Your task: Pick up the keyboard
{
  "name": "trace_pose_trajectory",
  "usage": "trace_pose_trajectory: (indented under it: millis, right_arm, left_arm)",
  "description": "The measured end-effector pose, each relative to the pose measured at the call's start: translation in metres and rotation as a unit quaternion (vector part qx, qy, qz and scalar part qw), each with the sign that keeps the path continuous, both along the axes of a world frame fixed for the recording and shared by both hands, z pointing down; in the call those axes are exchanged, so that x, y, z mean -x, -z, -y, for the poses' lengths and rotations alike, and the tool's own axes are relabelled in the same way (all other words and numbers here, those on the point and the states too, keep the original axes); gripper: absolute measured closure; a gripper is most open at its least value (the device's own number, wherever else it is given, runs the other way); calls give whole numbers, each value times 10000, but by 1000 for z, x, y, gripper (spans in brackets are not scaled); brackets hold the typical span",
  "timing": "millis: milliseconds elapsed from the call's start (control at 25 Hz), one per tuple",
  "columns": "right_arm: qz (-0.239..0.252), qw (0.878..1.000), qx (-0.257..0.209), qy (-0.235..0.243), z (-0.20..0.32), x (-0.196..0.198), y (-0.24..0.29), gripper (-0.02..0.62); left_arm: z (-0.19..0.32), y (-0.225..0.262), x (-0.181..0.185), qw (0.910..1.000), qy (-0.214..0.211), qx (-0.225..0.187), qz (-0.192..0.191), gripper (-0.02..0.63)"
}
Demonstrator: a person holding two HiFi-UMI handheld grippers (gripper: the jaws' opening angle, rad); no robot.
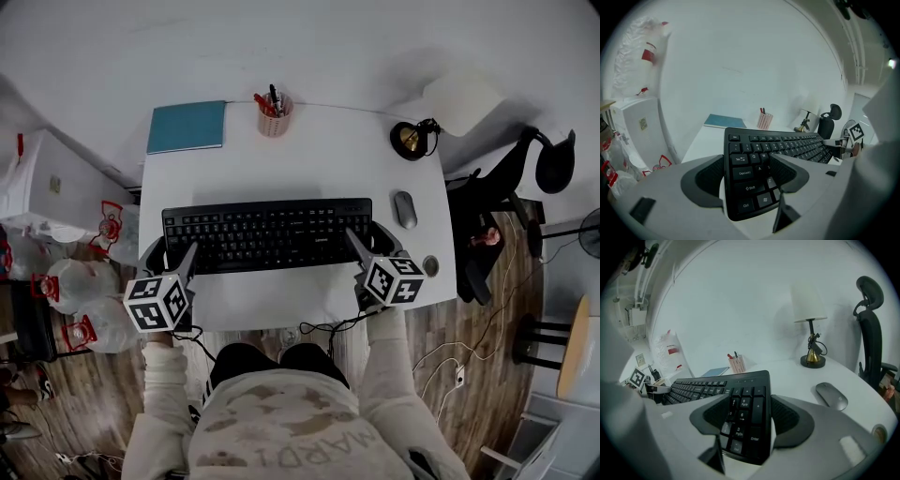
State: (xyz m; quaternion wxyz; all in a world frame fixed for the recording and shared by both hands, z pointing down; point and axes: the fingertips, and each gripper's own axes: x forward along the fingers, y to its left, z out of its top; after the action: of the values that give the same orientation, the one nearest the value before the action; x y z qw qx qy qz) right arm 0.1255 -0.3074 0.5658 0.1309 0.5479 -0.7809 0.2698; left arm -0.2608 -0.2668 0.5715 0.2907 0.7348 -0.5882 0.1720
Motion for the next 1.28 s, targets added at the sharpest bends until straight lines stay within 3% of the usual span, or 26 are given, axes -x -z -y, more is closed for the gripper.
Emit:
trace_pose_trajectory:
  millis: [1280]
  right_arm:
    - [171, 9869, -1591, 202, -48, -48, 148, 307]
  left_arm:
    - [-59, 148, -50, 9862, 252, -1626, 200, 298]
